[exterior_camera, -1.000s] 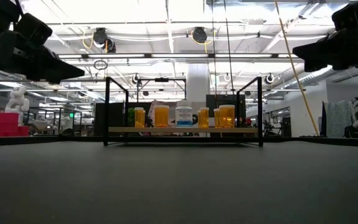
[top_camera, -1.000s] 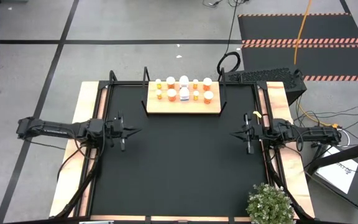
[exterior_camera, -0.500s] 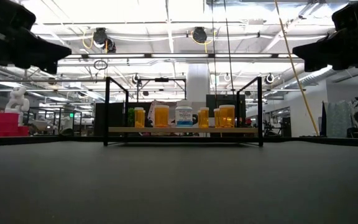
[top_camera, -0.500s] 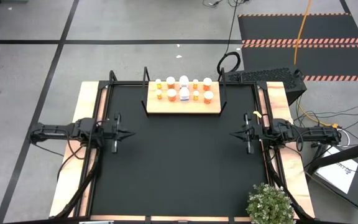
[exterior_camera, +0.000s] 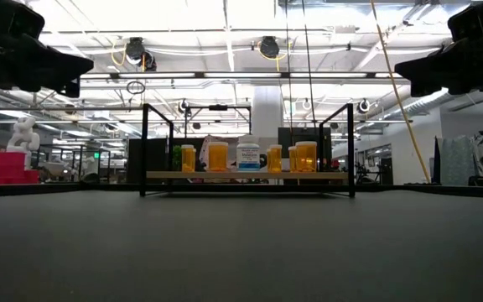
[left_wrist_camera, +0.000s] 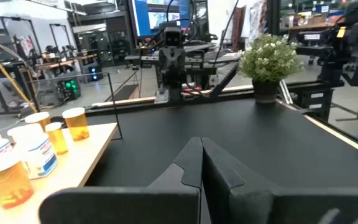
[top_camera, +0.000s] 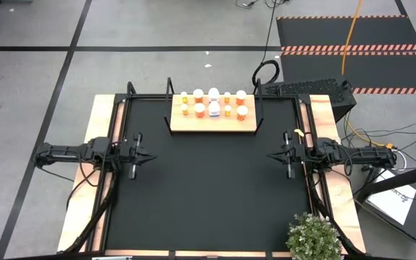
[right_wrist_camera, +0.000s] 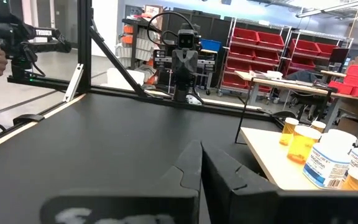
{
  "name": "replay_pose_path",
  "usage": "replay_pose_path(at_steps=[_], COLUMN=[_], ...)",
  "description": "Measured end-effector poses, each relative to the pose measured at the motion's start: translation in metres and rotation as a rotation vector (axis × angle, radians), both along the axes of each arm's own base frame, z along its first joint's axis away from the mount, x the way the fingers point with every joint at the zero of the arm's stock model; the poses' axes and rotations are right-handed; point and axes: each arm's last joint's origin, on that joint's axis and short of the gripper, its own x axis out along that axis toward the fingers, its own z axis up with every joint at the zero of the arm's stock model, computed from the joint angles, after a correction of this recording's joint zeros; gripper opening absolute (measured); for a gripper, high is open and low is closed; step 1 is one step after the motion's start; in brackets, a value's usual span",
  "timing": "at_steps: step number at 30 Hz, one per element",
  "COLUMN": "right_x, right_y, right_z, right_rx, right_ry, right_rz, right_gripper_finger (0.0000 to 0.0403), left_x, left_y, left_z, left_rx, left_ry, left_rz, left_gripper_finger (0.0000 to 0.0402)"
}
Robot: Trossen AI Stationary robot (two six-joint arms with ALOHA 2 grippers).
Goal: Pick and place medicine bottles onto shelf by color
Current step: Return to Home Position
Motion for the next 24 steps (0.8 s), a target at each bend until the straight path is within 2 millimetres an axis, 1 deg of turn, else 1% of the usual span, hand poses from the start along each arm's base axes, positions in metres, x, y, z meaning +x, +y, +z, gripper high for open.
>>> replay_pose_path(at_steps=[17,24], right_x=[0.0000,0.0000], right_y=[0.0000,0.0000], right_z=[-0.0001,-0.0002], right_rx=[0.000,0.000], right_ry=[0.002,0.002], right_rz=[0.000,0.000], right_gripper_finger=[0.0000,0.0000], left_x=[0.0002,0.0002], left_y=[-0.0008,-0.0008], left_z=[0.0002,0.0002], left_rx=[-0.009,-0.011], left_ry=[0.000,0.000], left_rz=[-0.028,-0.028], left_gripper_finger=[0.0002,0.0024])
